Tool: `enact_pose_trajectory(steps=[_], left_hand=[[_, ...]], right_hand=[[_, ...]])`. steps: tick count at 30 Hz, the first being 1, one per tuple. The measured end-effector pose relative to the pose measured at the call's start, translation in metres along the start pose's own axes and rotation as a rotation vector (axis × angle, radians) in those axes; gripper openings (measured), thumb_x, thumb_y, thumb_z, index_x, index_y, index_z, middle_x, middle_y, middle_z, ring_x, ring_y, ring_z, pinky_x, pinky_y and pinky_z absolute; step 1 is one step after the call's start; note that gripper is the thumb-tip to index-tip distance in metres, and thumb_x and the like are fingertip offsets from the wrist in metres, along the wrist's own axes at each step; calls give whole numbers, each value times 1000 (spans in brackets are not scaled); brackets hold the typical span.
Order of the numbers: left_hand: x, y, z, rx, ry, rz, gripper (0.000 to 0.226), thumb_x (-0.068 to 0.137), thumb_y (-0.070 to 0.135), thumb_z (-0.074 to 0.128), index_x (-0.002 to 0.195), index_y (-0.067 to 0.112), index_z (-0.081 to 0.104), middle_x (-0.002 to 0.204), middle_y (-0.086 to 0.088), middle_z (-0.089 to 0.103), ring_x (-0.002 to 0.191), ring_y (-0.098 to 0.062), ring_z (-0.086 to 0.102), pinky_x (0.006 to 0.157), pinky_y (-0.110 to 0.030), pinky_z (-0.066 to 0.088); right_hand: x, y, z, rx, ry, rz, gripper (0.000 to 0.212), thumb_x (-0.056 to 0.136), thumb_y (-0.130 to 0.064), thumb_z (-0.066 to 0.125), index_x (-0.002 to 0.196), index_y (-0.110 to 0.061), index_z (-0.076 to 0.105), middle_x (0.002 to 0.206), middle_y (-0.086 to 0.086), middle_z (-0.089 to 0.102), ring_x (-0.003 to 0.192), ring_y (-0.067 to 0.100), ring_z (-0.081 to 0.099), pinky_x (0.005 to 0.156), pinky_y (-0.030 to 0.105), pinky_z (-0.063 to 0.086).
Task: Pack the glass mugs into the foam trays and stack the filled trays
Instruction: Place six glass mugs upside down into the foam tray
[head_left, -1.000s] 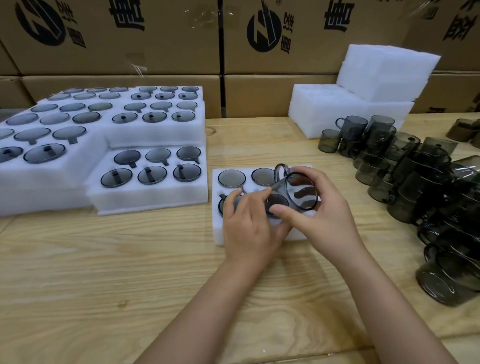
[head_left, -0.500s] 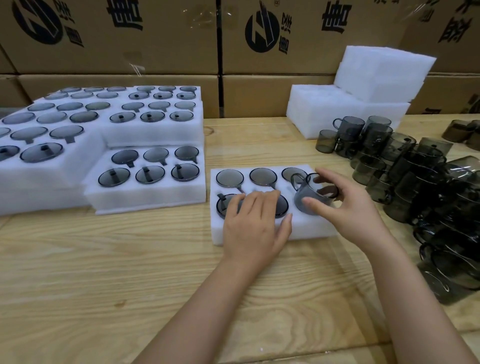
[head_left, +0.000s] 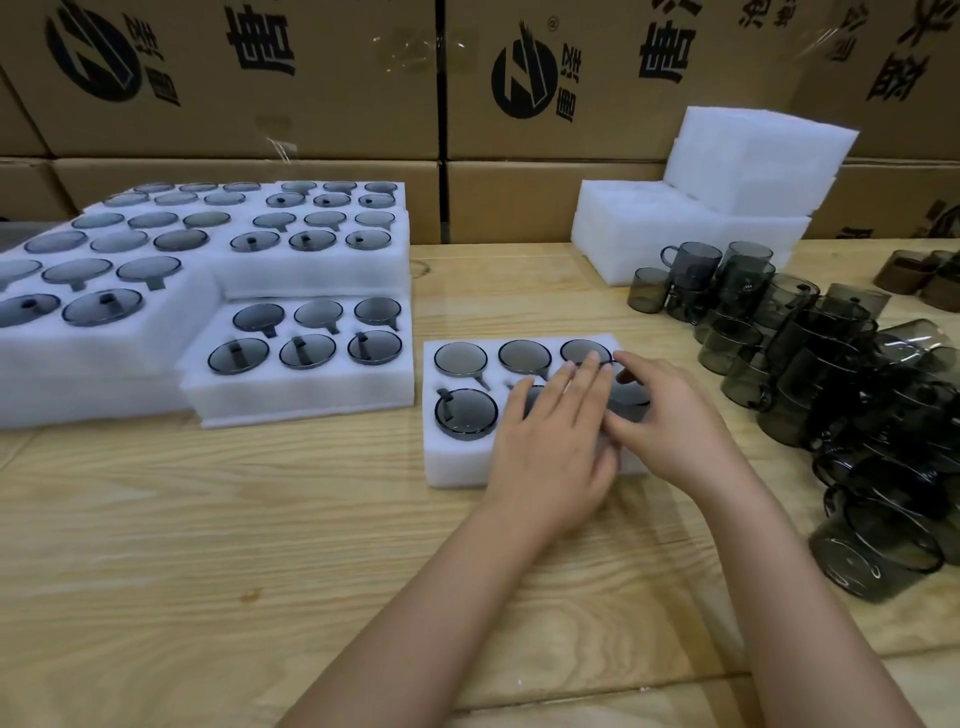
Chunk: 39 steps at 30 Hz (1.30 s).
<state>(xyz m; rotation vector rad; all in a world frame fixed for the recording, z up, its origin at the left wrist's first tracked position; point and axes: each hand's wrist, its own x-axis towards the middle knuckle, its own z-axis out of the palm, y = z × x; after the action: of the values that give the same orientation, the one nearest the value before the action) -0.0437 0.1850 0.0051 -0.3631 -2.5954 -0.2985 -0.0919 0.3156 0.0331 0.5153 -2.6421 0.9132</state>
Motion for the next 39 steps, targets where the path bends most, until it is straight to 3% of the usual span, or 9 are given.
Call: enact_pose_trajectory(steps=[5,8,12,17,21,27,31,34,39], left_hand=[[6,0,3,16,-100,-47,67,95,40,38,152,17,14,161,2,10,145,-10,14,116,-37,6],[4,-1,3,38,-113,-31,71,96,43,38,153,15,7,161,1,5,146,-12,12,116,-37,6],[0,2,5,102,-94,-6,70,96,41,39,152,10,10,160,-4,9,145,-15,18,116,-37,17],[-5,7,6,249,-132,-6,63,84,51,51,133,12,55,139,0,54,132,-12,45,108,-37,39],[1,9,4,288,-181,-80,64,89,52,44,139,13,47,147,-1,44,139,-12,34,115,-38,25],[-1,13,3,387,-193,-62,69,96,47,32,149,3,22,158,-12,20,147,-22,11,111,-53,-12],[-28,1,-7,266,-48,-138,75,88,55,37,144,5,37,153,-13,31,144,-24,24,116,-56,9],[-47,-27,-19,-57,176,-397,75,87,57,28,147,12,32,155,-14,24,145,-29,21,117,-45,4],[-49,-54,-22,-493,288,-887,53,93,45,45,127,4,46,121,-10,52,113,-31,50,95,-40,38]], right_hand=[[7,-6,-4,-115,-141,37,45,79,-27,66,121,-13,59,107,10,61,102,27,53,78,28,37],[13,0,-24,153,-298,87,39,81,-24,65,120,-21,60,118,0,61,112,18,54,94,32,43],[43,-2,-17,251,-155,158,45,96,-22,44,140,-19,42,148,-3,39,139,14,29,110,27,22],[48,7,24,-179,-441,190,51,99,-48,9,148,-37,19,158,-12,-3,144,15,-18,114,47,-13],[50,12,28,-276,-463,194,53,93,-59,4,145,-49,15,158,-13,-10,142,13,-24,108,46,-23],[43,9,27,-170,-371,212,57,90,-65,11,144,-48,19,158,-13,-3,146,16,-6,116,47,4],[33,10,28,-94,-222,258,70,87,-64,33,148,-32,20,158,-11,7,142,22,17,109,43,23],[22,17,30,87,-23,332,67,88,-51,50,145,-23,28,153,-5,25,137,17,30,102,36,30],[-6,28,38,715,190,557,20,88,-31,59,105,-24,66,109,-6,66,103,15,58,84,31,43]])
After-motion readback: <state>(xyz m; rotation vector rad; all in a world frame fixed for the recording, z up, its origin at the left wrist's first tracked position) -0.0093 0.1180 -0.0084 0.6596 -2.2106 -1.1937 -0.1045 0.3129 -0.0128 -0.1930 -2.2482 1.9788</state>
